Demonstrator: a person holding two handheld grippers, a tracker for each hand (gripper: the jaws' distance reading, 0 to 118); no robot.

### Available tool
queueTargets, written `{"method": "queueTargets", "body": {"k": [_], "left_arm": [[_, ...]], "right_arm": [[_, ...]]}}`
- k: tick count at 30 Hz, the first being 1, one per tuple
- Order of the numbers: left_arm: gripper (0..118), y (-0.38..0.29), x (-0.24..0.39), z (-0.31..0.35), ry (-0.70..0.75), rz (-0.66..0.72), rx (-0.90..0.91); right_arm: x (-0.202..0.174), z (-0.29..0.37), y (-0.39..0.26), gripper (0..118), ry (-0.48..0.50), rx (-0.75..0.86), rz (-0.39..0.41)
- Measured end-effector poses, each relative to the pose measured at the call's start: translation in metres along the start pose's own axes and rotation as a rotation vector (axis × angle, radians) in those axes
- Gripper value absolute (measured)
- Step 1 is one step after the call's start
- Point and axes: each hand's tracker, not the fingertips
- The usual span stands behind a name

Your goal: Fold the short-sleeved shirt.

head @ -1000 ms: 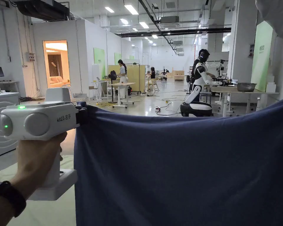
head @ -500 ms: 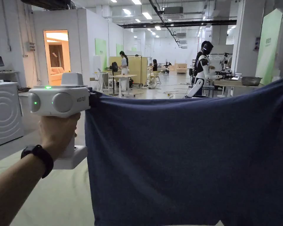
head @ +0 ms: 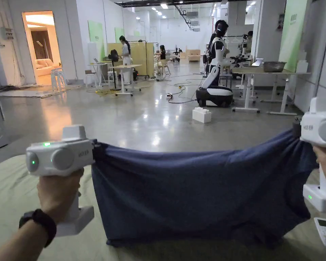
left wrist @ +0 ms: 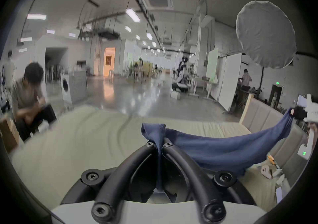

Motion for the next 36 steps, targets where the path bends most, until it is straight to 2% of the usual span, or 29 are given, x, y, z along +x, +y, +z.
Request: {"method": "queueTargets", "body": {"k": [2,3,4,5,6,7,8,10,12,13,16,21,26,31,32,33,34,35,36], "left_arm": [[3,-0.059,-0.020,0.002,-0.034,0.097,-0.075],[3,-0.082,-0.020,-0.006,-0.037,0.129,-0.144],[3,-0.113,-0.024,0.000,-0.037,0.144,-0.172],[3,-0.141,-0.028,0.010,-0.052,0.159,-0.188],[3,-0.162,-0.032,0.017,-0.072,0.180,-0.219],[3,-0.189,-0.039,0.011,-0.078,0.194,-0.243],[3,-0.209,-0.045,0.022,-0.075,0.201,-0.253],[3,-0.251,-0.061,0.055,-0.089,0.224,-0.293],[3,-0.270,-0.056,0.070,-0.107,0.223,-0.336],[3,-0.284,-0.063,0.087,-0.117,0.239,-0.350],[3,-0.304,-0.084,0.120,-0.185,0.329,-0.326],[3,-0.315,-0.089,0.198,-0.173,0.226,-0.318],[3,-0.319,-0.090,0.236,-0.210,0.173,-0.335],[4,-0.328,-0.090,0.227,-0.220,0.081,-0.396],[11,-0.334,-0.085,0.224,-0.184,0.031,-0.406],[26,-0.337,-0.082,0.223,-0.189,0.019,-0.409],[57,-0.339,-0.079,0.222,-0.192,0.028,-0.404],[79,-0.340,-0.091,0.210,-0.185,0.030,-0.414],[94,-0.340,-0.090,0.209,-0.170,0.035,-0.428]], "right_arm": [[-0.001,0.008,-0.055,3,0.073,-0.046,-0.085],[0.000,0.016,-0.083,3,0.079,-0.128,-0.129],[0.003,0.026,-0.122,3,0.112,-0.102,-0.167],[0.007,0.014,-0.151,3,0.095,-0.194,-0.130],[0.011,0.019,-0.175,3,0.103,-0.210,-0.140],[0.014,0.028,-0.206,3,0.134,-0.222,-0.100],[0.017,0.038,-0.228,3,0.125,-0.245,-0.082],[0.020,0.062,-0.258,3,0.222,-0.280,-0.074],[0.029,0.092,-0.290,3,0.223,-0.285,-0.098],[0.035,0.110,-0.302,3,0.265,-0.299,-0.107],[0.052,0.158,-0.330,3,0.255,-0.330,-0.113],[0.088,0.226,-0.363,3,0.207,-0.374,-0.074],[0.112,0.278,-0.379,3,0.194,-0.406,-0.057],[0.114,0.283,-0.388,3,0.206,-0.428,-0.026],[0.111,0.277,-0.390,3,0.223,-0.437,-0.008],[0.109,0.271,-0.391,5,0.236,-0.452,-0.001],[0.110,0.266,-0.397,29,0.234,-0.438,-0.013],[0.109,0.262,-0.400,57,0.232,-0.442,-0.006],[0.108,0.258,-0.402,79,0.223,-0.461,-0.007]]}}
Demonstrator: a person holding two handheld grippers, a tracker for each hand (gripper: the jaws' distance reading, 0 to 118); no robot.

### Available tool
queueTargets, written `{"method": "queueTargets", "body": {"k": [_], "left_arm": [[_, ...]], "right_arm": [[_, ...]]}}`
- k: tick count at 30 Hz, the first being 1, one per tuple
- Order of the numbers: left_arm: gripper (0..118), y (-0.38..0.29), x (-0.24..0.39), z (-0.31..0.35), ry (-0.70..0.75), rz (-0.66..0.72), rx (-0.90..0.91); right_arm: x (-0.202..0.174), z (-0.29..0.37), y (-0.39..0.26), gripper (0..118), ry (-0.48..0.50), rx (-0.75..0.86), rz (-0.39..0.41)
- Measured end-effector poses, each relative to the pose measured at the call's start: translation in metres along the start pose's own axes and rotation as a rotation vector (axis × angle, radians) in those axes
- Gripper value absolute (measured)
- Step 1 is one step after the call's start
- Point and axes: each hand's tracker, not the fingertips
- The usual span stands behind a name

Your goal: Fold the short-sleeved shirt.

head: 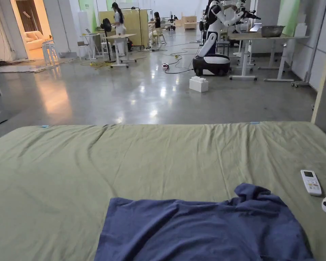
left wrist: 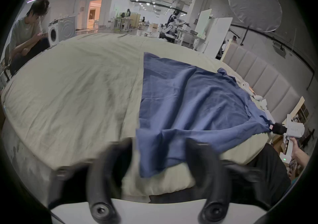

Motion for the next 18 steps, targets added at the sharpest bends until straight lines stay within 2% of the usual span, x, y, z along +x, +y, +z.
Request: {"method": "queueTargets", "body": {"k": [1,4,6,8,10,14,16,18], "left_arm": [[96,-0.001,0.000,0.003,0.018,0.021,0.004],[96,0.001,-0.001,0.032,0.024,0.056,0.032],[96,0.010,0.015,0.060,-0.010,0.003,0.126],[96,0.020,0.034,0.092,0.064,-0.125,0.235],[96,0.027,0.055,0.119,0.075,-0.163,0.295],[96,0.040,0.098,0.164,0.090,-0.122,0.456],[95,0.043,0.115,0.176,0.111,-0.121,0.516],[94,0.044,0.129,0.189,0.118,-0.119,0.547]], "right_arm": [[0.002,0.001,-0.002,85,-0.031,-0.037,-0.027],[0.011,0.014,-0.005,83,0.046,-0.002,-0.103],[0.009,0.031,0.001,83,0.047,0.011,-0.092],[-0.002,0.056,0.012,83,0.010,0.105,-0.053],[-0.017,0.081,0.025,83,0.012,0.193,-0.058],[-0.053,0.137,0.047,83,0.013,0.372,-0.091],[-0.068,0.158,0.054,83,-0.004,0.452,-0.077],[-0.081,0.173,0.064,82,-0.001,0.519,-0.021]]}}
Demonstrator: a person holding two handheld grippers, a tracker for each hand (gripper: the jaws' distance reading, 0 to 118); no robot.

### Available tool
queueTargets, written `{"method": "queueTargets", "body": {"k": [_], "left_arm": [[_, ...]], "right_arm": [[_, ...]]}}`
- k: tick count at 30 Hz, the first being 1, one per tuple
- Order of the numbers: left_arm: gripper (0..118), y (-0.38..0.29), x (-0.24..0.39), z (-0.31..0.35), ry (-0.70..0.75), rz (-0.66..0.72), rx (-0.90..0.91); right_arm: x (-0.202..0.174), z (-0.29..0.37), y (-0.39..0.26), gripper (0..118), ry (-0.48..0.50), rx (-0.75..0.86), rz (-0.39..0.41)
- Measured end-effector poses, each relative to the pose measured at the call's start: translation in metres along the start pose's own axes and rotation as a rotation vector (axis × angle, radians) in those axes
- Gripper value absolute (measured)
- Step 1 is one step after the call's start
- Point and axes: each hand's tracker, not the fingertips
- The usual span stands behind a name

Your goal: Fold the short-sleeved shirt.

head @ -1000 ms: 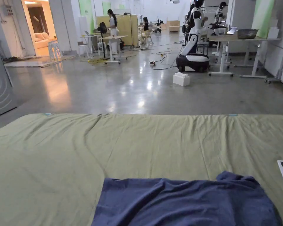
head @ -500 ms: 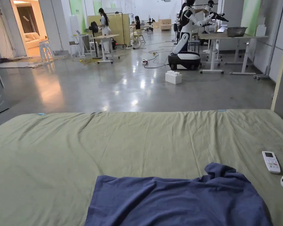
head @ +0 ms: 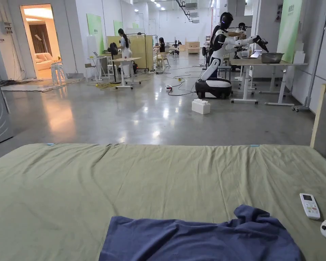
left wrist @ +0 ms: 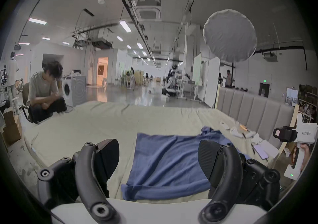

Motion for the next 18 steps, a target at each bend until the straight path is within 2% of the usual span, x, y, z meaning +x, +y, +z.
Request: {"method": "queueTargets", "body": {"k": [1,3,4,5,6,7,8,10,12,13,14,15,18], "left_arm": [[91,0.002,0.011,0.003,0.001,-0.008,0.022],[73,0.006,0.030,0.014,0.039,-0.087,0.038],[54,0.009,0.035,0.017,0.054,-0.141,0.056],[41,0.011,0.036,0.023,0.051,-0.164,0.068],[24,0.014,0.039,0.027,0.035,-0.166,0.074],[4,0.016,0.042,0.030,0.031,-0.179,0.081],[3,0.018,0.043,0.033,0.016,-0.178,0.086],[0,0.018,0.043,0.039,-0.006,-0.180,0.092],[0,0.020,0.045,0.039,-0.023,-0.183,0.065],[0,0.020,0.044,0.040,-0.027,-0.187,0.056],[0,0.020,0.041,0.040,-0.013,-0.171,0.061],[0,0.021,0.039,0.038,-0.020,-0.146,0.055],[0,0.019,0.027,0.033,-0.033,-0.080,0.037]], "right_arm": [[-0.004,0.004,0.006,76,0.025,0.029,0.019],[-0.011,0.010,0.016,50,0.038,0.019,-0.002],[-0.015,0.011,0.020,30,0.042,0.042,-0.011],[-0.018,0.014,0.024,22,0.040,0.053,-0.024],[-0.019,0.016,0.026,20,0.050,0.052,-0.036],[-0.020,0.018,0.025,11,0.053,0.029,-0.078],[-0.021,0.022,0.028,1,0.052,0.064,-0.053],[-0.024,0.023,0.027,0,0.045,0.067,-0.041],[-0.023,0.024,0.027,0,0.050,0.084,0.015],[-0.022,0.023,0.023,0,0.056,0.022,-0.028],[-0.024,0.023,0.025,0,0.044,0.065,0.003],[-0.024,0.023,0.021,0,0.051,0.041,-0.011],[-0.028,0.023,0.020,0,0.058,0.035,0.022]]}}
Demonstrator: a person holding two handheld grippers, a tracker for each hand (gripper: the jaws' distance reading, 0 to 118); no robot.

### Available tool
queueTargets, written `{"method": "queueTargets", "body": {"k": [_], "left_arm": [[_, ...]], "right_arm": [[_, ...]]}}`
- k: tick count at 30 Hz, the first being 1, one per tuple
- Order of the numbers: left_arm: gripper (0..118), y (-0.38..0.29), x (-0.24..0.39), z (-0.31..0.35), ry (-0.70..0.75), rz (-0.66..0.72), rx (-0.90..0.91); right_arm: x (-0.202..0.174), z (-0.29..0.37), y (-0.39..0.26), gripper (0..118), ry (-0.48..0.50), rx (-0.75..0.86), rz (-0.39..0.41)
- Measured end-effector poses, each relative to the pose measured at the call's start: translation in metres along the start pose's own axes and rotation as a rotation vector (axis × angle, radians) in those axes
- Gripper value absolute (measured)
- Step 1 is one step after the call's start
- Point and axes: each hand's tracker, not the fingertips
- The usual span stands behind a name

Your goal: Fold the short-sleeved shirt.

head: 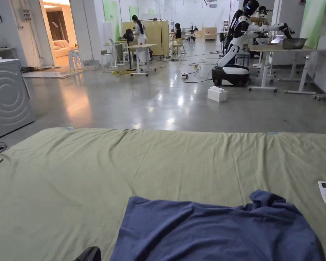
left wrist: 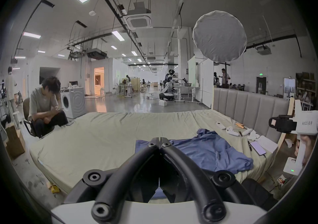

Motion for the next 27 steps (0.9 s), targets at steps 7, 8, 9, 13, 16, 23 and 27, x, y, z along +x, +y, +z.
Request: {"method": "queueTargets", "body": {"k": [7,8,9,13,16,23,27], "left_arm": [[0,-0.030,-0.053,-0.029,0.079,0.033,-0.069],[0,-0.045,-0.064,-0.040,0.092,0.065,-0.109],[0,-0.062,-0.075,-0.053,0.103,0.101,-0.164],[59,-0.125,-0.114,-0.098,0.033,0.263,-0.355],[78,-0.170,-0.129,-0.124,0.028,0.351,-0.419],[34,-0.203,-0.116,-0.169,0.031,0.295,-0.521],[19,-0.208,-0.107,-0.187,0.051,0.206,-0.584]], "right_arm": [[-0.002,-0.002,-0.009,0,0.096,-0.069,0.037],[-0.004,-0.003,-0.012,0,0.098,-0.085,0.041],[-0.006,-0.005,-0.015,0,0.100,-0.113,0.043],[-0.012,-0.011,-0.029,0,0.123,-0.182,0.025],[-0.014,-0.011,-0.037,0,0.160,-0.214,0.020],[-0.009,-0.006,-0.050,0,0.131,-0.269,-0.002],[0.002,0.003,-0.061,0,0.080,-0.311,-0.045]]}}
